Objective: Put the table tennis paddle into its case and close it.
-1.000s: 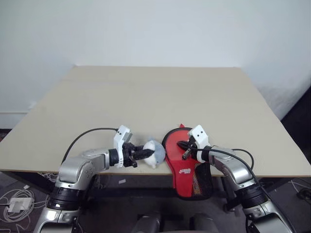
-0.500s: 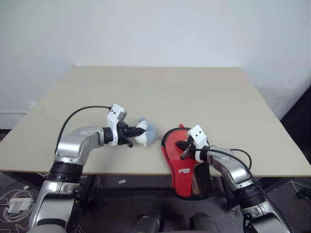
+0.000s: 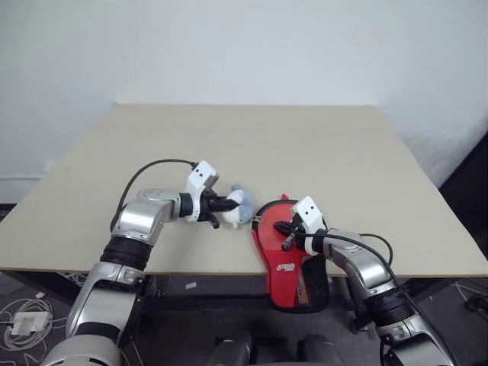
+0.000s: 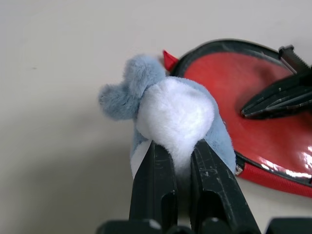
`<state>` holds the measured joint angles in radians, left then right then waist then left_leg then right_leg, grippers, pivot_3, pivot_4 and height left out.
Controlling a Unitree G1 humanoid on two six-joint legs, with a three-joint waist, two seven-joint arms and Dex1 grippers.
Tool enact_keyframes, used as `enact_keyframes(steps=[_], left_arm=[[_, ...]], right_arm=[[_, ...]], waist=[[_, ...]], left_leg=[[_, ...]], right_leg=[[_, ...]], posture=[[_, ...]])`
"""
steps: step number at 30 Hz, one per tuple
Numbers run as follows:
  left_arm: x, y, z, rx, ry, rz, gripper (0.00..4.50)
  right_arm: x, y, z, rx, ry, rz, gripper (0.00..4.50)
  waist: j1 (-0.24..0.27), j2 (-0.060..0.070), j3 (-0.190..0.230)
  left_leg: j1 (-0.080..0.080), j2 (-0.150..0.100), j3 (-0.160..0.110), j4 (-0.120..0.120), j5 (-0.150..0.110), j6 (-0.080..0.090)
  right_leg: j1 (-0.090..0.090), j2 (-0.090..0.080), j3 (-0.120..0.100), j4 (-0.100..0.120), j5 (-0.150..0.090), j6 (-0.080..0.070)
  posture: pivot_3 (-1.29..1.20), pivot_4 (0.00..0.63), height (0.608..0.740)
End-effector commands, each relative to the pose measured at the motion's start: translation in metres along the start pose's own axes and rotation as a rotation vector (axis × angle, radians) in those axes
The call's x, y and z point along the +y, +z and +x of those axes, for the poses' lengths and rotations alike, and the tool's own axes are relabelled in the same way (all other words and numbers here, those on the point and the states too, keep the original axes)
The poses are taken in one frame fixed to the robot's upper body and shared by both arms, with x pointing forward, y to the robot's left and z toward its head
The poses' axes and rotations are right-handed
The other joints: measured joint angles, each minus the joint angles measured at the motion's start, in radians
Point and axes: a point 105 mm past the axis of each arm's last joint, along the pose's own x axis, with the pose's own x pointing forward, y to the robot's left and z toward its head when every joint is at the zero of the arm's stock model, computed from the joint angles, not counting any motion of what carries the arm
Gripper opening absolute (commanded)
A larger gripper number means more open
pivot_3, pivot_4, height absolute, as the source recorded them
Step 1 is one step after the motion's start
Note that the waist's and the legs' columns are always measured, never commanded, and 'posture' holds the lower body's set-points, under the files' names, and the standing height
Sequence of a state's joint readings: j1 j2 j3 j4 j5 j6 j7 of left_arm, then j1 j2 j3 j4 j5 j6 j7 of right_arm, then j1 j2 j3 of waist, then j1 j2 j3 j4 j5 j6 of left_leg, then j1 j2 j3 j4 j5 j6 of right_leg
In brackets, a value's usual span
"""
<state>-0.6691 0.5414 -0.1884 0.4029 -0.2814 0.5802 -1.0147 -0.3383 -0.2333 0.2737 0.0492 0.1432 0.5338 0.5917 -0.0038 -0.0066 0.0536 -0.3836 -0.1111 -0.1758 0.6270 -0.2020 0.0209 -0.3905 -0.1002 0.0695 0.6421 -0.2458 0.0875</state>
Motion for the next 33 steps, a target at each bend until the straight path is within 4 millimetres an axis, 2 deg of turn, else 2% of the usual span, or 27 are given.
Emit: enact_keyframes(steps=[1,8,19,27,33], left_arm=[[0.0,0.02,0.001,-0.011,-0.009,0.101,0.01],[0.003,0.02,0.001,0.027,-0.011,0.162,0.01],[0.023,0.018,-0.014,0.073,0.04,0.197,0.01],[0.032,0.024,-0.015,0.083,0.06,0.213,0.01],[0.043,0.026,-0.009,0.135,0.117,0.242,0.01]], right_arm=[[0.002,0.002,0.0,-0.005,0.011,-0.017,0.0],[0.003,0.0,0.003,0.0,0.019,-0.015,0.0],[0.009,-0.005,0.007,0.016,0.051,-0.012,0.0],[0.011,-0.007,0.009,0.014,0.058,0.008,0.0],[0.012,-0.01,0.01,0.013,0.061,0.029,0.0]], waist=[[0.0,0.0,0.0],[-0.001,0.0,0.0],[-0.019,0.0,0.0],[-0.02,0.0,0.0],[-0.023,-0.001,-0.001]], left_leg=[[0.0,0.0,0.0,0.0,0.0,0.0],[0.0,0.0,0.0,0.0,0.0,0.0],[0.001,0.0,-0.001,0.0,0.0,0.0],[0.001,0.0,-0.001,0.0,0.0,0.0],[0.003,0.0,-0.001,0.0,0.0,0.0]], right_leg=[[0.0,0.0,0.0,0.0,0.0,0.0],[0.0,0.0,0.0,0.0,0.0,0.0],[0.001,0.0,-0.001,0.0,0.0,0.0],[0.001,0.001,-0.001,0.0,0.0,0.0],[0.002,0.001,-0.001,0.0,0.0,0.0]], posture=[[0.0,0.0,0.739],[0.0,0.0,0.739],[0.0,0.0,0.739],[0.0,0.0,0.739],[0.0,0.0,0.739]])
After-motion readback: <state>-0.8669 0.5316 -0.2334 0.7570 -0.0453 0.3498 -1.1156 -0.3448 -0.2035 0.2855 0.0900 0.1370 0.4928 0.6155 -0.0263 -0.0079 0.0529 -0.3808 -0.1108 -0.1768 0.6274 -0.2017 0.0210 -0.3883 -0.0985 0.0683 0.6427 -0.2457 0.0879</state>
